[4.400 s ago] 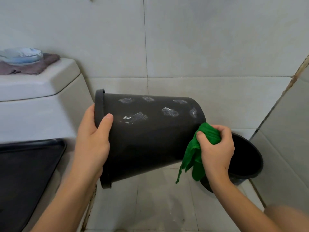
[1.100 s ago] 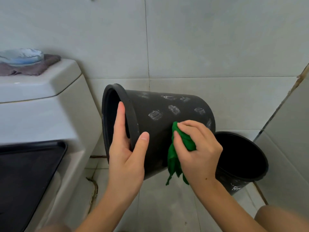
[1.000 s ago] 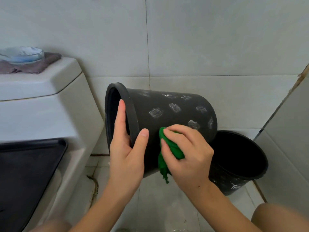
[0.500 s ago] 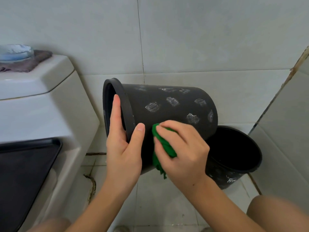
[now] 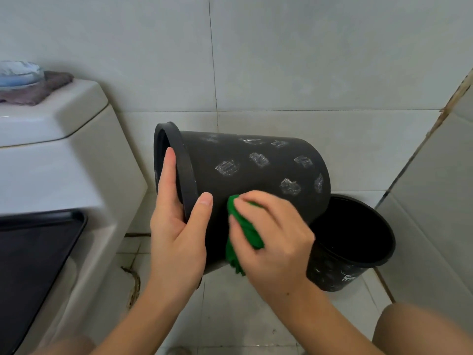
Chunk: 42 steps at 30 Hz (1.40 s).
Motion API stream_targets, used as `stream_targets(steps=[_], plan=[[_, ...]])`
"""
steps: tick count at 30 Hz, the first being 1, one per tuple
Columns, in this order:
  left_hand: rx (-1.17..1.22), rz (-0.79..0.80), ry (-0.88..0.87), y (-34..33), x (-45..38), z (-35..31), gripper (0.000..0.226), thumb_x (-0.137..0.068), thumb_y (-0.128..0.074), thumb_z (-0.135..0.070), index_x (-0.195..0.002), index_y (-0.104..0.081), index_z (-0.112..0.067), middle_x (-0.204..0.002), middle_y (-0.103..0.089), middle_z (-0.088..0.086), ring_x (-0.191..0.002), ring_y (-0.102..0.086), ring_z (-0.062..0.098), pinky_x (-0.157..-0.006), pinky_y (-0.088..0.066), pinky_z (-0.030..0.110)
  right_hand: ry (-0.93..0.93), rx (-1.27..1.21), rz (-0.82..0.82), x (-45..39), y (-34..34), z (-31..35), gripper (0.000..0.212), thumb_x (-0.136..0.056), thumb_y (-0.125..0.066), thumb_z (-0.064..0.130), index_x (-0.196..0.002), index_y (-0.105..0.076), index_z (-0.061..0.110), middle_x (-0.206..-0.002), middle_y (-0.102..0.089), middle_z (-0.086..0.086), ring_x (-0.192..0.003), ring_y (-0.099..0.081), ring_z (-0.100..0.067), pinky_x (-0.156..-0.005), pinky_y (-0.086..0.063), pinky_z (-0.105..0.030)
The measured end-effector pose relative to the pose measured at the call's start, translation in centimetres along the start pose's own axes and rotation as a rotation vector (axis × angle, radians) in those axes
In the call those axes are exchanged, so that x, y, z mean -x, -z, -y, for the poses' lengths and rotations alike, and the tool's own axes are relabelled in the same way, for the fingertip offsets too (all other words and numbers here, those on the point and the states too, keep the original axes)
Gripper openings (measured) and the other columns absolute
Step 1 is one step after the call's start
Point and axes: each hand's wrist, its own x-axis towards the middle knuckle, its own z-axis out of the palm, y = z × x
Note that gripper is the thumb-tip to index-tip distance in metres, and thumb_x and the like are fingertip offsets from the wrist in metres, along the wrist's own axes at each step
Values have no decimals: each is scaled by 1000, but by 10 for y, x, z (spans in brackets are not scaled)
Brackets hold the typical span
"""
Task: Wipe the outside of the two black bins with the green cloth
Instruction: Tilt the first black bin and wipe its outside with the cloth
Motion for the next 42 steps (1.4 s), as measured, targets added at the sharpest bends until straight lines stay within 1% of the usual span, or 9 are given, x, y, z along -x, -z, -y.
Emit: stream_targets(steps=[2, 4, 8, 12, 18, 24, 30, 36, 42], plan=[[15, -6, 10, 1, -1, 0, 67, -88, -47, -8, -150, -27, -25, -145, -47, -19, -131, -46, -3, -99, -40, 10, 98, -18, 29, 1, 0, 7, 10, -85, -70, 12, -90, -77, 5, -93, -72, -8, -82, -68, -25, -68, -55, -35], [37, -13, 22, 4, -5, -1, 66, -89, -48, -8, -150, -29, -24, -144, -49, -17, -131, -47, -1, -102, -41, 15, 99, -13, 12, -4, 4, -1, 10, -85, -70, 11, -90, -76, 5, -93, -72, -8, -81, -68, -25, -70, -55, -35], [60, -71, 49, 12, -8, -9, 63, -96, -47, 6, -143, -33, -35, -143, -52, -16, -128, -50, -2, -108, -40, 22, -180, 54, -27, -22, 17, -45, 13, -85, -67, 14, -93, -75, 7, -94, -71, -4, -85, -67, -17, -75, -55, -34], [6, -46, 6, 18, -7, -18, 65, -97, -42, 9, -142, -32, -36, -146, -48, -15, -132, -47, 1, -110, -38, 25, -265, 83, -50, -28, 17, -56, 14, -85, -65, 15, -93, -74, 8, -93, -71, -2, -86, -64, -11, -79, -49, -15], [24, -31, 8, 17, -7, -14, 63, -92, -50, 0, -140, -34, -36, -147, -47, -14, -133, -46, 2, -110, -39, 27, -90, 21, 36, -22, 16, -40, 11, -84, -69, 12, -90, -75, 7, -92, -71, -3, -83, -67, -17, -73, -55, -30], [12, 8, -8, 19, -4, -17, 67, -87, -48, -7, -148, -29, -30, -146, -48, -15, -133, -47, 4, -109, -40, 33, -395, 18, 47, -40, 23, -54, 12, -82, -66, 20, -92, -74, 18, -90, -69, 9, -85, -62, -4, -73, -53, -32], [19, 14, -19, 18, -6, -15, 64, -86, -47, -6, -142, -33, -34, -146, -49, -15, -133, -48, 7, -110, -39, 37, -165, -33, 131, -28, 17, -33, 13, -83, -66, 18, -89, -75, 11, -91, -71, 1, -83, -67, -16, -70, -54, -34], [-25, 51, -27, 16, -2, -15, 69, -90, -49, 1, -150, -26, -25, -151, -44, -7, -136, -45, 6, -110, -39, 32, -411, 41, 93, -42, 22, -52, 15, -80, -65, 23, -90, -75, 20, -92, -71, 8, -87, -64, -7, -74, -54, -35], [7, 42, -32, 17, -3, -16, 67, -88, -46, -4, -148, -29, -27, -149, -47, -6, -134, -47, 9, -110, -39, 36, -194, -13, 148, -30, 20, -31, 12, -82, -69, 18, -90, -76, 13, -91, -71, 3, -82, -66, -12, -71, -54, -28]])
